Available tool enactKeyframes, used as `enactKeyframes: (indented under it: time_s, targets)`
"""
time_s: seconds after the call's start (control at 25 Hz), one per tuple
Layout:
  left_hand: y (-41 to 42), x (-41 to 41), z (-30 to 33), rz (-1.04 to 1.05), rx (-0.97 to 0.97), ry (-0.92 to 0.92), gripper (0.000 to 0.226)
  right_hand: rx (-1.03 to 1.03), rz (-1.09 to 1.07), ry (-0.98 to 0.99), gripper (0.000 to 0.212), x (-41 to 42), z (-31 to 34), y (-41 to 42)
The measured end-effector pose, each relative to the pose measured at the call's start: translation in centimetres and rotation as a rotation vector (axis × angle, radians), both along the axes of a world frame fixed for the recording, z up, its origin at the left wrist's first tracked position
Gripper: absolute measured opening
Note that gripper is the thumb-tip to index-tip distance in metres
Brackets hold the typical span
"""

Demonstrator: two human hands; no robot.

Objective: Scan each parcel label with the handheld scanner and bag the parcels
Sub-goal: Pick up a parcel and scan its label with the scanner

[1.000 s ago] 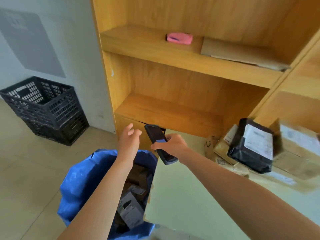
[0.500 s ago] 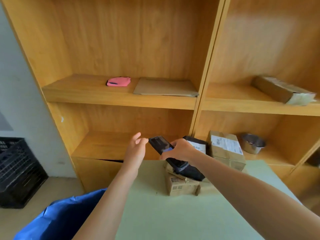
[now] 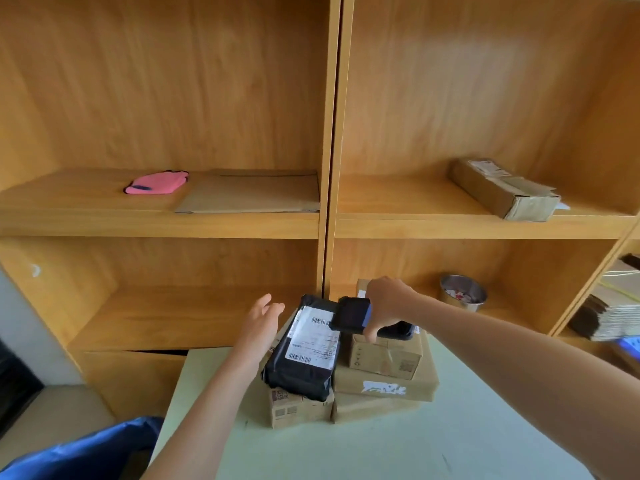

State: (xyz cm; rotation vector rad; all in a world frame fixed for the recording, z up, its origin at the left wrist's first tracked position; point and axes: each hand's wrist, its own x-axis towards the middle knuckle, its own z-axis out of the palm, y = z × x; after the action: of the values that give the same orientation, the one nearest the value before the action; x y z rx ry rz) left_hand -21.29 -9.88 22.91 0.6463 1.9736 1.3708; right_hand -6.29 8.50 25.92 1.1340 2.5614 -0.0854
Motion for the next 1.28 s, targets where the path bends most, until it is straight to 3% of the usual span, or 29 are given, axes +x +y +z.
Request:
enactKeyframes:
  time_s: [0.24, 0.48, 0.6, 0.76, 0.88, 1.04, 1.16, 1.28]
  targets:
    - [3.1, 0.1, -1.5, -0.064, -0.064, -0.027, 0.053, 0.015, 0.025, -0.191, 0.076, 0.2, -0.5, 3.2]
    - [5.4, -0.9, -4.0, -0.141, -0.121, -0.062, 0.057, 0.004, 0.001, -0.187, 0.073, 0.9, -0.5, 4.3]
    - [5.9, -1.9, -4.8, -0.171, -0.165, -0.056, 0.060, -0.065, -0.087, -0.031, 0.071, 1.0, -1.3, 4.2]
    - [5.9, -3.0, -6.0, -0.196, -0.228, -0.037, 0.060, -0.456, -0.408, 0.399, 0.061, 0.1, -5.2, 1.6]
    - [5.7, -3.0, -6.6, -0.241, -0.255, -0.028, 0.051, -0.587, -0.601, 0.614, 0.055, -1.4, -8.6, -1.2]
    - [5.8, -3.5, -8.0, -0.260, -0.277, 0.012, 0.054, -0.567, -0.620, 0.741, 0.036, -2.6, -10.2, -3.2]
    - [5.4, -3.3, -8.0, -0.250, -0.280, -0.002, 0.019, -0.638, -0.652, 0.783, 0.032, -3.4, -11.2, -4.1]
    - [4.7, -3.8, -8.2, -0.259, -0.265, -0.017, 0.018, -0.701, -0.703, 0.880, 0.030, -4.1, -11.3, -4.7]
